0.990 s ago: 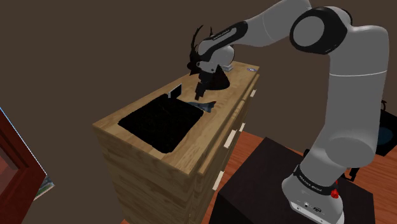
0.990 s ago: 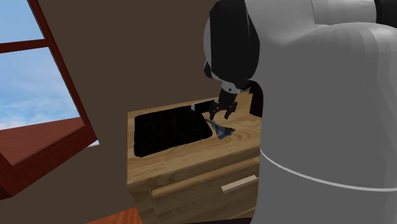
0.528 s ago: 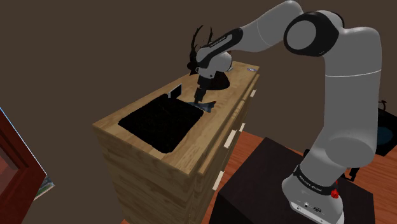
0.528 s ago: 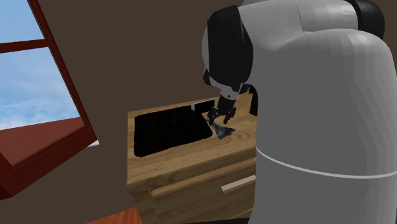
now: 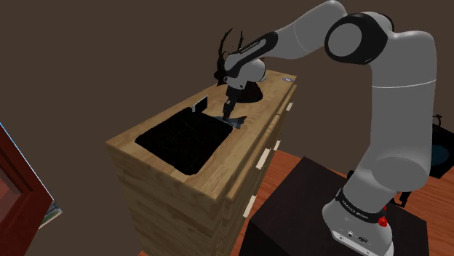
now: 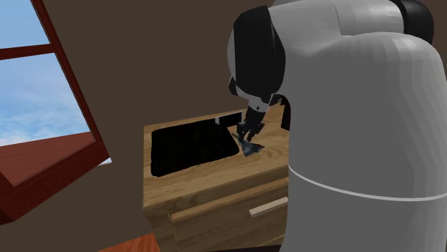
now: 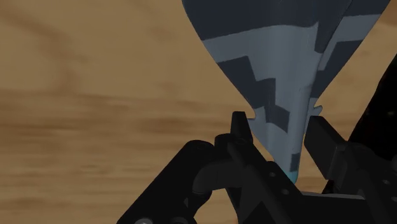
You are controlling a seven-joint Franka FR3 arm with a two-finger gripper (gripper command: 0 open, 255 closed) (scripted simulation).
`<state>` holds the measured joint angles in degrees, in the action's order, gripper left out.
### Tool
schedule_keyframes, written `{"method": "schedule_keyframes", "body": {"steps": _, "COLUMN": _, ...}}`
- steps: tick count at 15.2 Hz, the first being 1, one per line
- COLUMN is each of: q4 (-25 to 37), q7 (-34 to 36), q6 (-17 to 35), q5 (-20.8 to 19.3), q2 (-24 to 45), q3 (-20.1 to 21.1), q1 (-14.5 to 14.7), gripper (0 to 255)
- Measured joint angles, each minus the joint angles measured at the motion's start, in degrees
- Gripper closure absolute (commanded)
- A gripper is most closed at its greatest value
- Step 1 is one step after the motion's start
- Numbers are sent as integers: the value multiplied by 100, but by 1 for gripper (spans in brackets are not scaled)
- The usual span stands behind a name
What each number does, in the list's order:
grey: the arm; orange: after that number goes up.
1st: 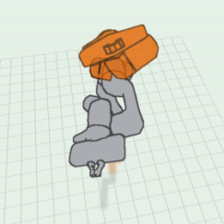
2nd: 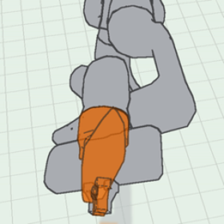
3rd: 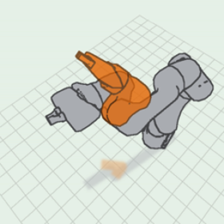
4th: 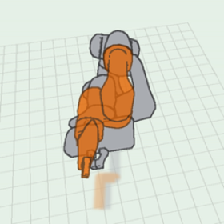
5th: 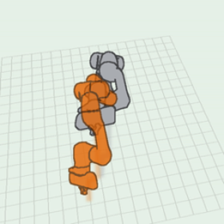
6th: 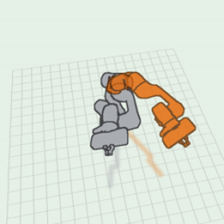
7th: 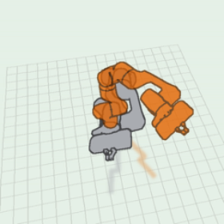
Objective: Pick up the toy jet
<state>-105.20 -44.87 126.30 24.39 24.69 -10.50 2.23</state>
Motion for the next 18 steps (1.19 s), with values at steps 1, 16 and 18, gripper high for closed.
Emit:
{"method": "schedule_keyframes", "body": {"steps": 1, "q4": 0, "q7": 0, "q6": 1, "q5": 1, "q2": 0, "q3": 1, "q1": 1, "gripper": 255}}
{"method": "schedule_keyframes", "body": {"steps": 16, "q4": 272, "q7": 307, "q6": -747, "q5": -267, "q2": -488, "q3": -105, "q1": 35, "gripper": 255}}
{"method": "schedule_keyframes", "body": {"steps": 18, "q4": 339, "q7": 344, "q6": -845, "q5": -293, "q2": -523, "q3": -113, "q1": 36, "gripper": 255}}
